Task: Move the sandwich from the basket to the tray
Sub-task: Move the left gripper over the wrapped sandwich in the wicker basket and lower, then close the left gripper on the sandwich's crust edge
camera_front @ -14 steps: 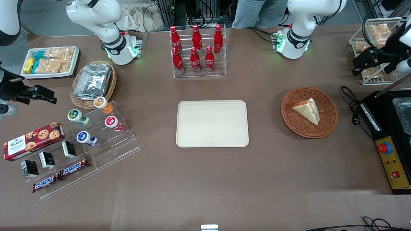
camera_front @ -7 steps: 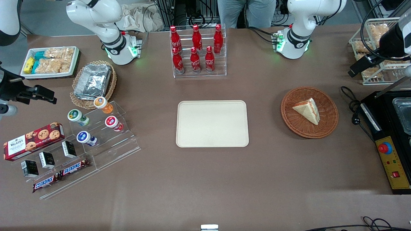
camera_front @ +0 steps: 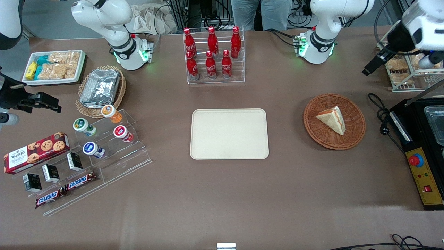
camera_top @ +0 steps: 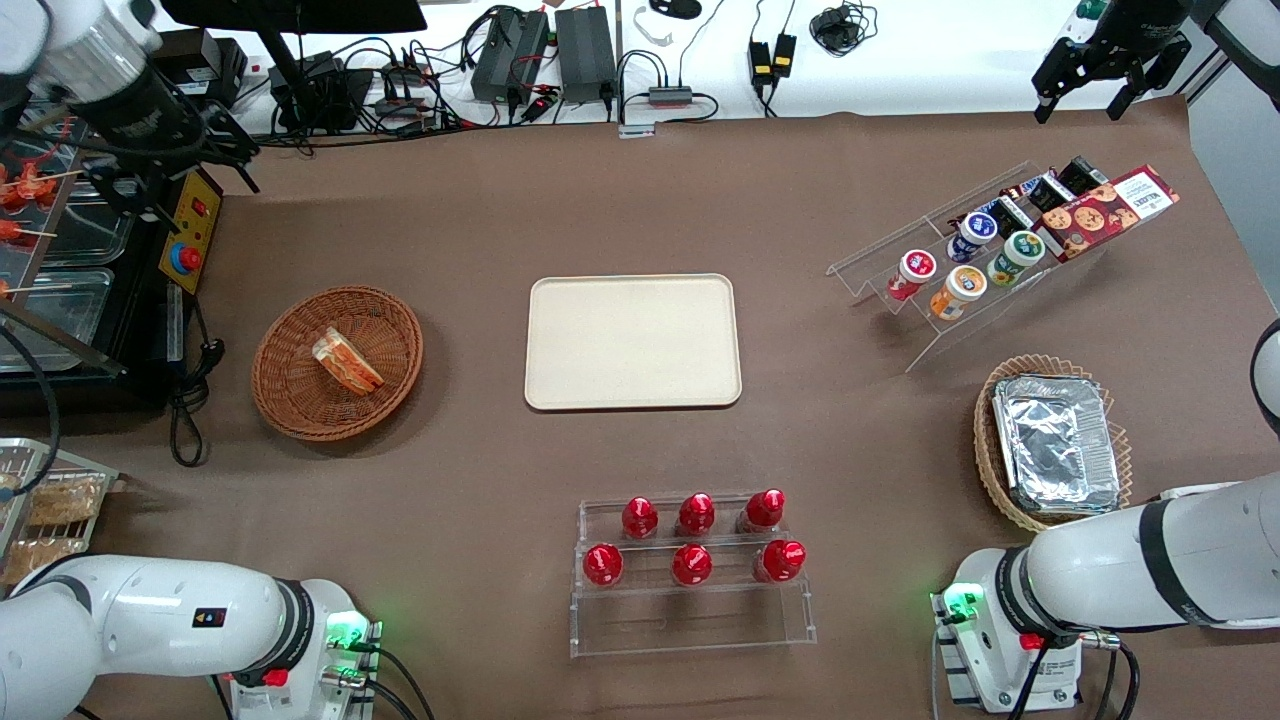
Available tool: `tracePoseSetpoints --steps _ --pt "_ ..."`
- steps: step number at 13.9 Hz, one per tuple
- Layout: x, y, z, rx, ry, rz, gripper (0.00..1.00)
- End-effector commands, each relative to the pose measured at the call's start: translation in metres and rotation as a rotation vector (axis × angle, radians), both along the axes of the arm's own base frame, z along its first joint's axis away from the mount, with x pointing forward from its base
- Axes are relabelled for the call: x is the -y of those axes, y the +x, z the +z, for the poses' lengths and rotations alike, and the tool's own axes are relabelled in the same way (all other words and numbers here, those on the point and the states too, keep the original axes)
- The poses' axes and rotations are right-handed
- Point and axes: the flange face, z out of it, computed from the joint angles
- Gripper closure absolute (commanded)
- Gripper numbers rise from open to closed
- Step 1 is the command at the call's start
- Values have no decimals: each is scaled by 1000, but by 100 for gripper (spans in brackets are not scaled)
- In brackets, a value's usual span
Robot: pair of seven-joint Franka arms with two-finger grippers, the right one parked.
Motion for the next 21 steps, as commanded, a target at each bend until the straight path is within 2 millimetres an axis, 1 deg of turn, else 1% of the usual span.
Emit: tracePoseSetpoints --steps 1,2,3,4,5,6,8,9,11,14,15,16,20,21 --pt "10 10 -96 -4 68 58 0" --pt "11 21 -127 -17 73 91 0" --pt "12 30 -152 -22 84 96 0" --pt "10 33 -177 -31 99 100 0" --pt "10 32 -201 -38 101 127 0" --pt "9 26 -220 -38 100 138 0" --pt "5 8 -255 -39 123 113 0" --pt "2 1 -269 -33 122 111 0" --pt "-21 -8 -288 -28 117 153 0" --pt "-24 -23 -311 -29 108 153 0" --pt "-31 -23 -314 -27 106 171 0" --pt "-34 -22 -319 -29 104 177 0" --pt "-32 -17 -354 -23 86 169 0" --pt "-32 -16 -359 -16 80 170 0"
